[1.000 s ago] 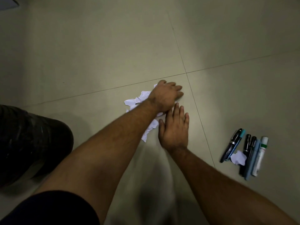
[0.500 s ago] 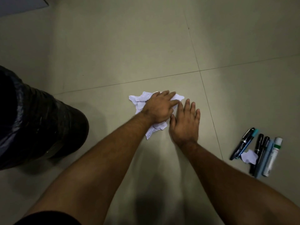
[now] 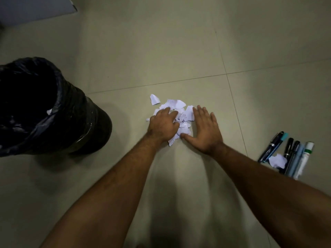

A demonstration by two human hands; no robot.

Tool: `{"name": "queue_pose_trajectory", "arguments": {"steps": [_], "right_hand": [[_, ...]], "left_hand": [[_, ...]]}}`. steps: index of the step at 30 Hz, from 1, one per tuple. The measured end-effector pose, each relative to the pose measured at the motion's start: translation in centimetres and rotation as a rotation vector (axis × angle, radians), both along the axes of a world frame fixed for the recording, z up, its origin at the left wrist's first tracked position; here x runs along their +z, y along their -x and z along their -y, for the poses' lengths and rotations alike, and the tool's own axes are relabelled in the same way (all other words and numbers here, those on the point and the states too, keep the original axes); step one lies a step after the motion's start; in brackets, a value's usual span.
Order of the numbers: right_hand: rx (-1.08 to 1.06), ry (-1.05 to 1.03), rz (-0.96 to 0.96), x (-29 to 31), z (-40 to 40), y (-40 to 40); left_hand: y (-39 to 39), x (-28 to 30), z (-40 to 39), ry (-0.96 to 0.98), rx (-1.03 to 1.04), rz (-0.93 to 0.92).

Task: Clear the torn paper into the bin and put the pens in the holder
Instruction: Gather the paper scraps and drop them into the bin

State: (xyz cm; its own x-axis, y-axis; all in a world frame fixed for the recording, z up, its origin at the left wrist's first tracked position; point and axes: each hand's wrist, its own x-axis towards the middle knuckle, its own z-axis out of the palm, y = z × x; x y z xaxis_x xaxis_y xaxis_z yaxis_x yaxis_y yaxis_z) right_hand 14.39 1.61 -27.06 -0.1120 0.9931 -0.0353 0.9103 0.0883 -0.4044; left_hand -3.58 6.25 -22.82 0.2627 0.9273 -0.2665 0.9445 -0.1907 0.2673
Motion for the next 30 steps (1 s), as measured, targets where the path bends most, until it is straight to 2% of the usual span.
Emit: {"name": "queue_pose_trajectory", "arguments": {"steps": [3,4,8,10,13,16,21,26,30], "right_hand": [[0.131,0.092,0.002,0.8,-0.2,0.8],[0.150,0.131,0.032,1.2,-0.6,1.0],[0.154,0.123,0.064,2.5,-1.8,2.5],[0.132,0.099,0.084,3.1,-1.6,3.4],[0.040,0.090,0.096,3.1,-0.4,4.4],[-0.050,0.163,-0.049,3.0,0.3,4.3],[-0.200,0.260,-0.308,3.5,0.7,3.6],[-0.472,0.303,-0.497,5.3,0.3,3.9],[-0.600,0.310,-0.600,7.8,-0.5,4.2]], "left_hand": [[0.8,0.7,1.5,-0.124,-0.051,-0.045],[1.1,0.8,1.7,-0.110,-0.029,-0.032],[1.9,1.0,1.3,0.226,0.009,-0.061],[1.2,0.5,1.7,0.183,-0.036,-0.138],[0.0,0.3,2.6,0.087,0.031,-0.151],[-0.5,0.3,3.8,0.008,0.113,-0.096],[-0.6,1.1,5.0,-0.035,0.343,0.156],[-0.7,3.2,4.7,-0.016,0.623,0.262],[-0.1,5.4,4.0,-0.029,0.681,0.303]]}}
